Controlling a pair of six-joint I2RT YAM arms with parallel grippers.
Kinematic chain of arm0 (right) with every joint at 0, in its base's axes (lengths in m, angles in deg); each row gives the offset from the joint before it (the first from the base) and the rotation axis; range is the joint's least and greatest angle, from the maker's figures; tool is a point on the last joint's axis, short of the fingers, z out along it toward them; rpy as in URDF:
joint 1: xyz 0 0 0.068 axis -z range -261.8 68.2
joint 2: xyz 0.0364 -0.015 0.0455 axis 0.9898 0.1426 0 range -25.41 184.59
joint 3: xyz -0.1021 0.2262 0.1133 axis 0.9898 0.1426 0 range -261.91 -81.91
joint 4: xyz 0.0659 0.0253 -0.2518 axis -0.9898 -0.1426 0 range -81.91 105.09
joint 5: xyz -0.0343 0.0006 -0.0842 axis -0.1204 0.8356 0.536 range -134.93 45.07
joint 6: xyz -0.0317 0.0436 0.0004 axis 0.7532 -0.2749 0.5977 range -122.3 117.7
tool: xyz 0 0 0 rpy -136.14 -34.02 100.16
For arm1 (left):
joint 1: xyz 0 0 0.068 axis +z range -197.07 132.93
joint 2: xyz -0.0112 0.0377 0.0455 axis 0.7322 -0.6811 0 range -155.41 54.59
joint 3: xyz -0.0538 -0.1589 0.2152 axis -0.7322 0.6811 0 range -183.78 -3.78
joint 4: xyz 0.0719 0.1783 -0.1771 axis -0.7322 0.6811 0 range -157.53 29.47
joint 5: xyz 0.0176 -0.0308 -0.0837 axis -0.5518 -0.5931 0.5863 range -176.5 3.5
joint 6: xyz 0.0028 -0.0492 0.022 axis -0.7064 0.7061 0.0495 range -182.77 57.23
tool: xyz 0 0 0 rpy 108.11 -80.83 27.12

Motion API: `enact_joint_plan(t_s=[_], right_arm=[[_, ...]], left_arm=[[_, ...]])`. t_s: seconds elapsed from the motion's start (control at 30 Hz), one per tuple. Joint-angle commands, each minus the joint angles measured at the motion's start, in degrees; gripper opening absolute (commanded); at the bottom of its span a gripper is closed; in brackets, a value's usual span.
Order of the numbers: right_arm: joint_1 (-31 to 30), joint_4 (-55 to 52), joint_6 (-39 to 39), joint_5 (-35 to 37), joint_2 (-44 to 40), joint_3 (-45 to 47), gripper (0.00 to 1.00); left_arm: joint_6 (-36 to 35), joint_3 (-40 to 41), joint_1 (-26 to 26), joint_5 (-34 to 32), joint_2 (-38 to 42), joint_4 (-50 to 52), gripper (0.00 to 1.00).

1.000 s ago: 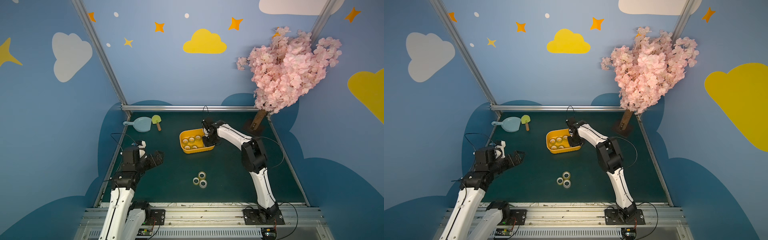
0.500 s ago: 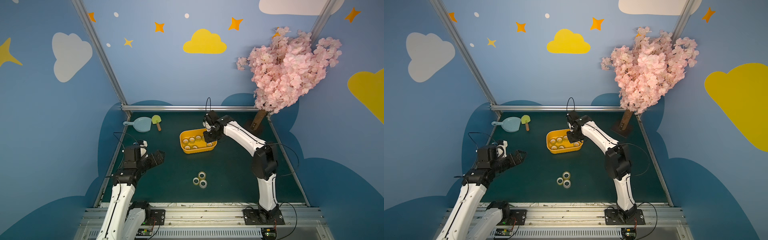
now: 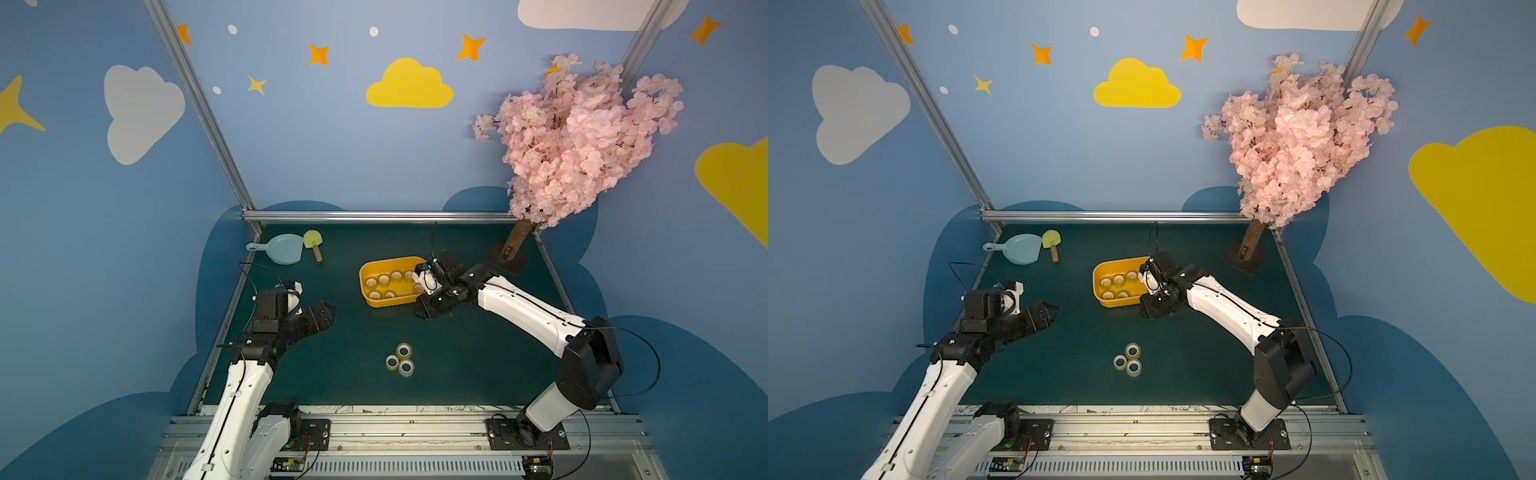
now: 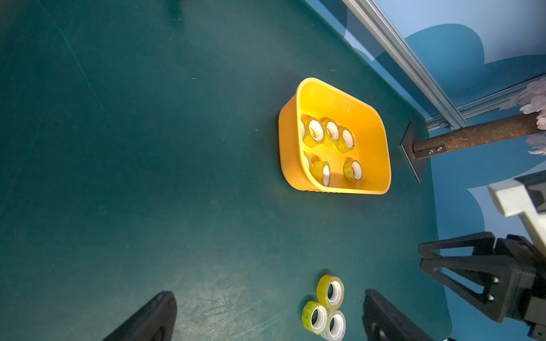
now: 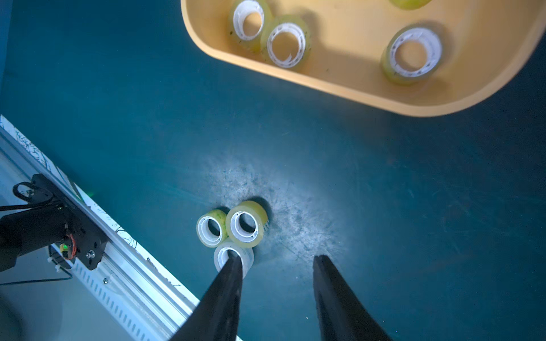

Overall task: Put the transparent tape into the storage box
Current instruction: Pick up the tape at the center of the board.

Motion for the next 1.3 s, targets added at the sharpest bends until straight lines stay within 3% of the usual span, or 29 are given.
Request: enact_joint_plan(t_s=[0.0,0.33,0.63,0.87,1.27], right_arm=[[-1.66,4.30,-2.18,-2.11,-4.31,3.75,0.45],[-5.73,5.45,-4.51,-1.16,-7.90,12.53,0.45],[-8.93,10.57,-9.38,1.67,-3.54,16.70,0.45],[-9.72,15.97,-11.79,0.16,0.86,15.97,0.45],[-10.07,14.78,-12.06,2.84,2.83,15.24,0.45]], left_arm=[[-0.12,-0.47,-0.25,0.42,0.20,0.32,1.00],[-0.13,-0.47,-0.78,0.09,0.74,0.32,1.00],[-0.23,-0.53,-0.94,-0.80,0.24,0.68,1.00],[-0.31,-0.64,-1.79,-1.52,-0.50,1.07,1.00],[-0.31,-0.82,-2.29,-1.37,-1.25,1.28,1.00]])
